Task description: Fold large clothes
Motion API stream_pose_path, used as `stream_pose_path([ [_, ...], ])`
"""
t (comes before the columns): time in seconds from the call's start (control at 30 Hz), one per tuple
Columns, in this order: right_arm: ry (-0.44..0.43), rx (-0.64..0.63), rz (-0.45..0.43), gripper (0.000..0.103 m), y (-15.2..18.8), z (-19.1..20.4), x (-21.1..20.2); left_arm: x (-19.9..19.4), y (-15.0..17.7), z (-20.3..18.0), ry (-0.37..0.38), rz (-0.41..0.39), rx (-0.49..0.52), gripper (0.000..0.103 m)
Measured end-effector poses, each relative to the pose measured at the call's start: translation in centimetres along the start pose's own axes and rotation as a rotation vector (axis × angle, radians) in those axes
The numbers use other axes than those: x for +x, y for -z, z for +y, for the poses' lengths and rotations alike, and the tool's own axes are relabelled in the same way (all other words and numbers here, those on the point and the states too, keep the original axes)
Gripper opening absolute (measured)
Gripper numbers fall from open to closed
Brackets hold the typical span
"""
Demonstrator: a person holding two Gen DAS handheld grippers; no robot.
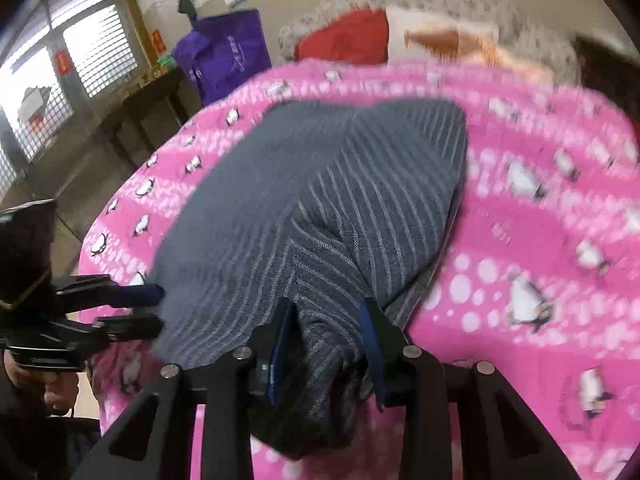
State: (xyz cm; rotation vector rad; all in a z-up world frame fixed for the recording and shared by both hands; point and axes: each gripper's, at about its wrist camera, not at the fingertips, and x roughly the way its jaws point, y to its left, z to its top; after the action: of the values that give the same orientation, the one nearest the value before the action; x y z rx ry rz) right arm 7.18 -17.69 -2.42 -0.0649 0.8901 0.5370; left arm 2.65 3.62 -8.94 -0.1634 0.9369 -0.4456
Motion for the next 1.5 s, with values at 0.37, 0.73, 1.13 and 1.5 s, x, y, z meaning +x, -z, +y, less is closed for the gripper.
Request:
stream_pose_path([
  [0.37,-0.040,-0.012,0.076,0.031,3.4,3.2,-0.3,-1.7,-0.2,-0.2,0.002,-0.046,-0.001,0.038],
  [0.73,0.235,0.302,-0.100,0.035,-9.9,0.0,0.2,-2.4,-12.2,3.6,-0.098,-0.259,-0.198,0.038],
  [1.13,0.309,0.401,-0.126,0.055,-9.9,-5.9,9.2,10.6,-19.5,8.0,-0.211,-0.121,-0.307,0.038],
  [1.5,0.276,0.431,-0.148,0.059,-9.8,-6.7,6.6,7.4,-19.4,7.5,-0.226,-0.086,-0.245,0.040],
])
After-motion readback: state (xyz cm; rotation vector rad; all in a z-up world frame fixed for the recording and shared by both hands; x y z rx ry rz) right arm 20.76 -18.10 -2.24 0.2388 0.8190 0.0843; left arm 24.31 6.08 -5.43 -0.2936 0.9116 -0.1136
